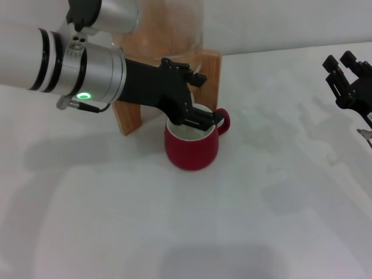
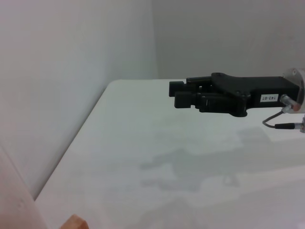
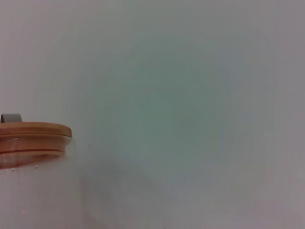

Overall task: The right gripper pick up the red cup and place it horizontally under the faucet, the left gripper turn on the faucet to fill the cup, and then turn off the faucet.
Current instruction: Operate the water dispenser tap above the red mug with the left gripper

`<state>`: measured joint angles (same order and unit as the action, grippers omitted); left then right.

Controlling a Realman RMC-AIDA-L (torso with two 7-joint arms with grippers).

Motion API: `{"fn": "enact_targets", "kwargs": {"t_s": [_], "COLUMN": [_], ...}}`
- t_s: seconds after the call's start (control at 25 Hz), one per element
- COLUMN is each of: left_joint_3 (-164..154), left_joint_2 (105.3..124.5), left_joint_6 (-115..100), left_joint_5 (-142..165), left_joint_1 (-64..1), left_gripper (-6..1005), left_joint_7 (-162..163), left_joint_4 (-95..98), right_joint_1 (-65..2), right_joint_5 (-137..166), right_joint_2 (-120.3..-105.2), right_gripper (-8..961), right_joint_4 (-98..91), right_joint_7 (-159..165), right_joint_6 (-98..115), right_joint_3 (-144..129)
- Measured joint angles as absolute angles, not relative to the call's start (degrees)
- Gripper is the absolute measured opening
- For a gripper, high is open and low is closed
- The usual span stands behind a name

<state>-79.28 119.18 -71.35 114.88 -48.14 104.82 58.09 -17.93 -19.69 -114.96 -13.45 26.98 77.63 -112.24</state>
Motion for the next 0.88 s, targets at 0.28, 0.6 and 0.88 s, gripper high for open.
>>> {"fn": "enact_targets", "kwargs": {"t_s": [0.28, 0.6, 0.88], "left_joint_3": [-79.28, -80.15, -81.6], "left_joint_2": [119.18, 119.18, 119.18], "left_joint_6": [-71.08, -70.02, -69.7], "left_joint_5": [114.88, 114.86, 114.57], "left_joint_1": [-48.62, -48.74, -48.67], "left_gripper": [862, 862, 861], "left_joint_7": [104.23, 103.9, 104.14], "left_joint_4": [58.01, 57.78, 58.14], "right_joint_1": [-17.93, -17.93, -17.85], "right_joint_5": [-19.69, -19.69, -19.71], "right_joint_2": [-114.96, -114.96, -114.96], "right_gripper": [382, 381, 382], "right_joint_4": [-13.45, -13.44, -13.45], "right_joint_7": [26.98, 26.98, 26.98], "right_joint_6": [77.7, 77.84, 78.13], "right_joint_3": [-112.16, -112.14, -112.09]}}
